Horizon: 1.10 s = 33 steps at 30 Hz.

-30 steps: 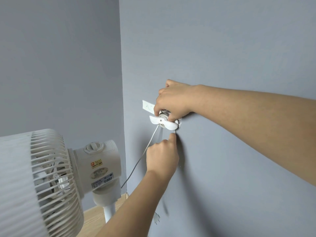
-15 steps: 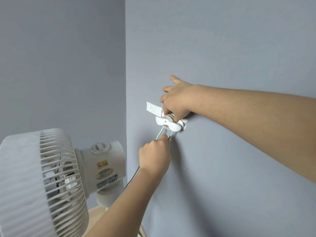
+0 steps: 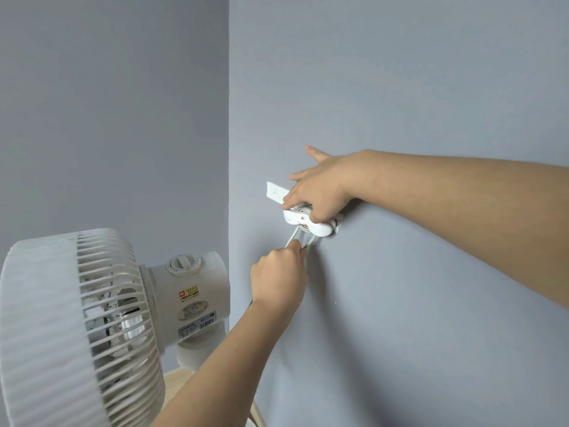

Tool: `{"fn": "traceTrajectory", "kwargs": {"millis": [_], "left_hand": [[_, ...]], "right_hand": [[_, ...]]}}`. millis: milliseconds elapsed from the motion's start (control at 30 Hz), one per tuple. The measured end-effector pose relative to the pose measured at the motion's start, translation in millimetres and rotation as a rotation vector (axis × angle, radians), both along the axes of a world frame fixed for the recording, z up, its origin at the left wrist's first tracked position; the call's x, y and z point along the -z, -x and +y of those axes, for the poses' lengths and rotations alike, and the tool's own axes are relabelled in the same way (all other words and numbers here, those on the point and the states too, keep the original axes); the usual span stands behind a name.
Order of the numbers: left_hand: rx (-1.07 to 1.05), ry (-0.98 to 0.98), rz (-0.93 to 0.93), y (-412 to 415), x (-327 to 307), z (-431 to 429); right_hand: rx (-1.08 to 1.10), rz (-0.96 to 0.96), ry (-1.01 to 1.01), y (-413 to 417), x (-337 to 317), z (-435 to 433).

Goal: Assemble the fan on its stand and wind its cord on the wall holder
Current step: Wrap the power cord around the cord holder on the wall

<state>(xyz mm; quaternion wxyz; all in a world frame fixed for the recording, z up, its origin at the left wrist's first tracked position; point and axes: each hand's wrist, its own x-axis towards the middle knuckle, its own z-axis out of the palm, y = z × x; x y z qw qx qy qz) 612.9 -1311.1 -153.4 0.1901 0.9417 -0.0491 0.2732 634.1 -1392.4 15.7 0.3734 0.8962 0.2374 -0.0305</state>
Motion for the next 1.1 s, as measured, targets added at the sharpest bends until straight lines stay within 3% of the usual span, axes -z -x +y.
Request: {"fn": "traceTrajectory", "kwargs": {"millis": [133,333,667,900,1100], "left_hand": [[0.008,0.013,-0.005,0,-1,3],[0.019,0.013,-0.019,-1,0,5],[0.029,0.048,0.005,-8,-2,13],[0.254,0.787,0.386,-26,2,32],[0.148,0.975,0.404,-38,-7,41]], "right_hand": [[-0.026,0.039,0.008,2,1,1],[-0.064,-0.059,0.090,-3,3,-2],[0.020,-0.069,0.091,-3,5,6],[-0.014,-0.065,0.076,-8,4,0],[0.005,-0.039,0.031,-9,5,0]]}}
